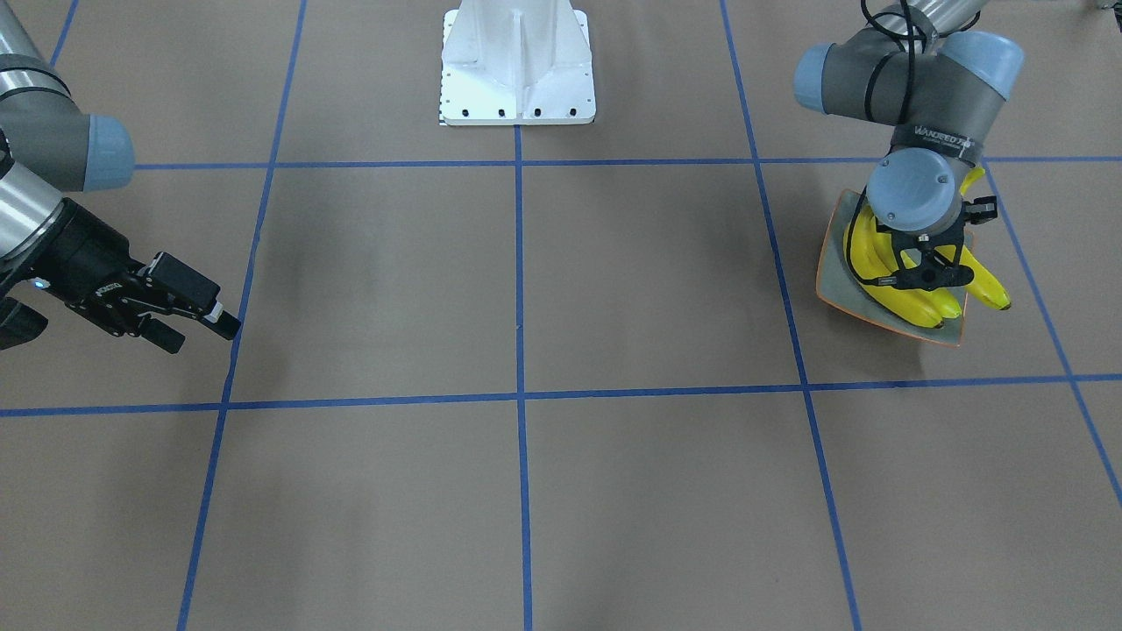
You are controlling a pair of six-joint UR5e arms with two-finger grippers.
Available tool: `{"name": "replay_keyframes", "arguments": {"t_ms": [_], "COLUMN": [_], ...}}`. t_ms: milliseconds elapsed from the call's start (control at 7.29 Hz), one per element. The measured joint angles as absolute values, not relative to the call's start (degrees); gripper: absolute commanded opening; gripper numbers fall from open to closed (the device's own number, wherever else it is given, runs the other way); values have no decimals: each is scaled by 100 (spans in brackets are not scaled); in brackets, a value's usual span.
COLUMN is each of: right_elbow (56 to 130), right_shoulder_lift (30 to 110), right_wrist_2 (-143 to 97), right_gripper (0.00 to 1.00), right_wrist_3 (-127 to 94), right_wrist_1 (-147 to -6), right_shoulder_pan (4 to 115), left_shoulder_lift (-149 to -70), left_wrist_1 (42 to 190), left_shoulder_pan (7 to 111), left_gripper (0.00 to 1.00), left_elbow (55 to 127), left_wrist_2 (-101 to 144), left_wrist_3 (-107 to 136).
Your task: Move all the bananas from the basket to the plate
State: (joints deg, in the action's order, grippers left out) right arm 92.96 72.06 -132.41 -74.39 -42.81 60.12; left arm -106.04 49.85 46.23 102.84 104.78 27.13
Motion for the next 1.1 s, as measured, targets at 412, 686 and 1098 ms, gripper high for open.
{"name": "replay_keyframes", "arguments": {"t_ms": [412, 686, 1098], "right_elbow": [9320, 9325, 9335], "right_shoulder_lift": [7189, 7165, 7202], "right_wrist_2": [-13237, -13236, -13238], "right_gripper": [100, 100, 100], "right_wrist_3": [-7475, -7498, -7459], "right_wrist_1": [-4280, -4280, -4280], "right_shoulder_pan": [6012, 6008, 6054], "left_shoulder_lift": [-10607, -10679, -11315], "left_wrist_1": [4989, 4988, 4995], "left_shoulder_pan": [4583, 4589, 4874], "left_gripper": [99, 99, 99], "left_elbow": [10326, 10428, 10549], "left_wrist_2": [10521, 10559, 10868], "left_wrist_3": [2729, 2703, 2681]}}
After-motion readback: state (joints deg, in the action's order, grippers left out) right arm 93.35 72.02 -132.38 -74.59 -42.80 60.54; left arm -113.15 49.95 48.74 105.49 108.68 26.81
